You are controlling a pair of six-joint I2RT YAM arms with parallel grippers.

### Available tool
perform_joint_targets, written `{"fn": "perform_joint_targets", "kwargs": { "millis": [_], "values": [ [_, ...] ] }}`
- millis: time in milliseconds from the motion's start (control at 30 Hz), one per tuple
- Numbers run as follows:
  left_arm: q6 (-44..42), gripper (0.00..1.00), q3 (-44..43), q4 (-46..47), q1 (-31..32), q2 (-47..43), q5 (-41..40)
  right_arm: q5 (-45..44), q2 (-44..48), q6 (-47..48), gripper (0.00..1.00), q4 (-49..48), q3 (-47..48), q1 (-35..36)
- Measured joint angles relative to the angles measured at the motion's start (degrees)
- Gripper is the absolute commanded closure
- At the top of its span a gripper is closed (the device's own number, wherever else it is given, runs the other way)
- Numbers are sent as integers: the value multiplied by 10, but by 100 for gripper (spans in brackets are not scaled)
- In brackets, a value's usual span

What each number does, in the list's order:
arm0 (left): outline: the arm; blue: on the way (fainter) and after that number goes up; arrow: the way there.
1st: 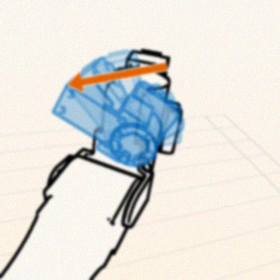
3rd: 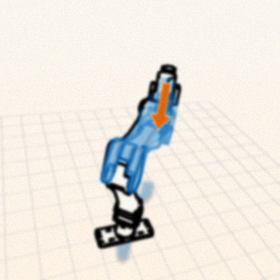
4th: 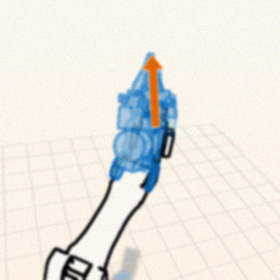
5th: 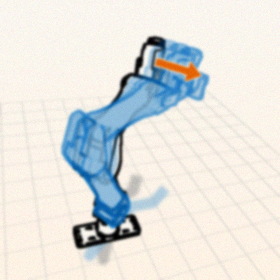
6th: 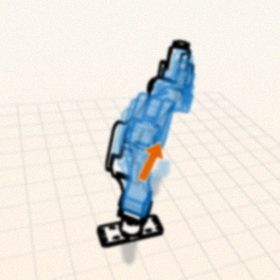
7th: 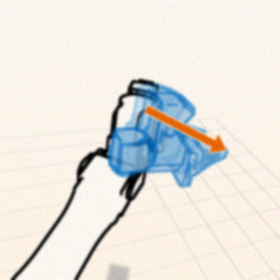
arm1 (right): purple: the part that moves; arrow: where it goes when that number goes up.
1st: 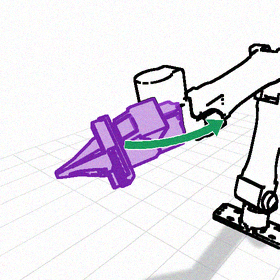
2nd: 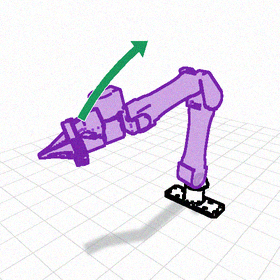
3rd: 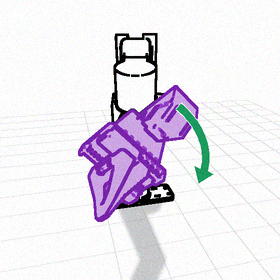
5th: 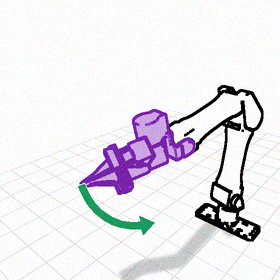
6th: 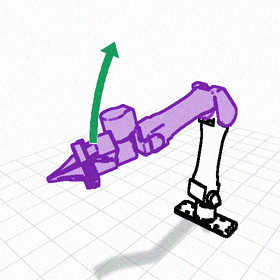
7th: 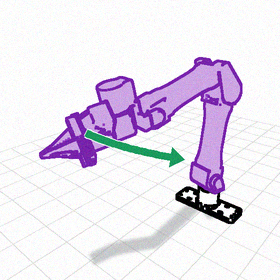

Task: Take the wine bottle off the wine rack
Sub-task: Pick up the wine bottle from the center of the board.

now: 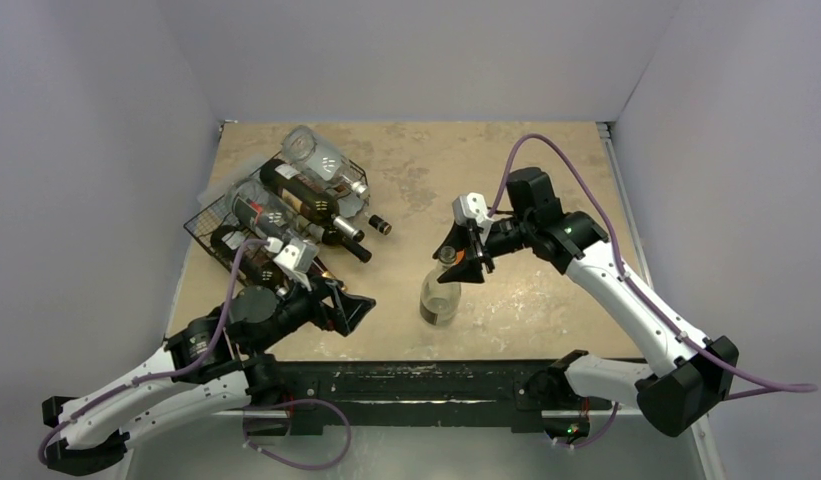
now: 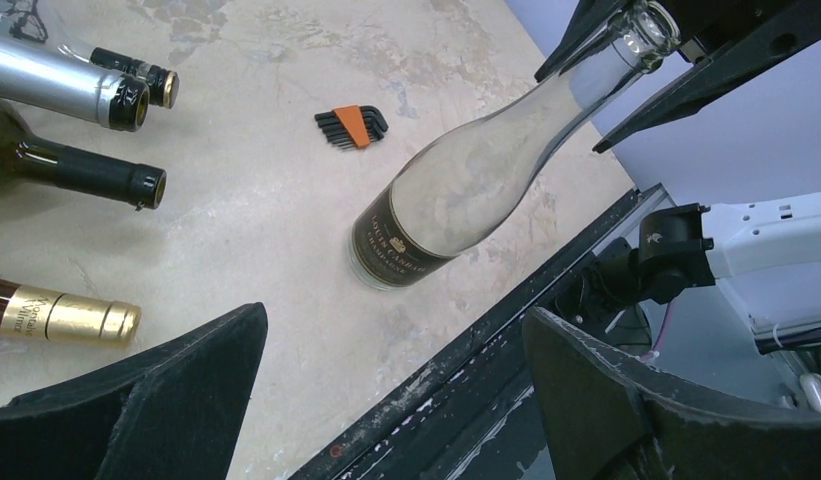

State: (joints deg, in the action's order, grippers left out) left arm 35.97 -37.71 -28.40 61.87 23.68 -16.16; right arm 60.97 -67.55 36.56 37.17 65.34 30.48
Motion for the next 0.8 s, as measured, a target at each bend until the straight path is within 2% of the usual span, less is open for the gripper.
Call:
{"fn": "perform_joint_targets", "kwargs": {
  "millis": [167,333,433,567,800],
  "values": [
    [-17,0,-4,-2,0,10,-3,-5,0,-1,77,-10,0,0],
    [-91,0,-35,2,-4,38,-15,-4,0,-1,98,-7,2,0],
    [-152,0,-84,6,-31,81,-7,-5,-1,11,100,15,11,-2],
    [-215,0,-151,31,-98,160,27,0,-11,27,100,75,42,-20],
    [-298,0,-178,66,-194,269,94,-1,-22,56,100,164,131,-67]
  ]
}}
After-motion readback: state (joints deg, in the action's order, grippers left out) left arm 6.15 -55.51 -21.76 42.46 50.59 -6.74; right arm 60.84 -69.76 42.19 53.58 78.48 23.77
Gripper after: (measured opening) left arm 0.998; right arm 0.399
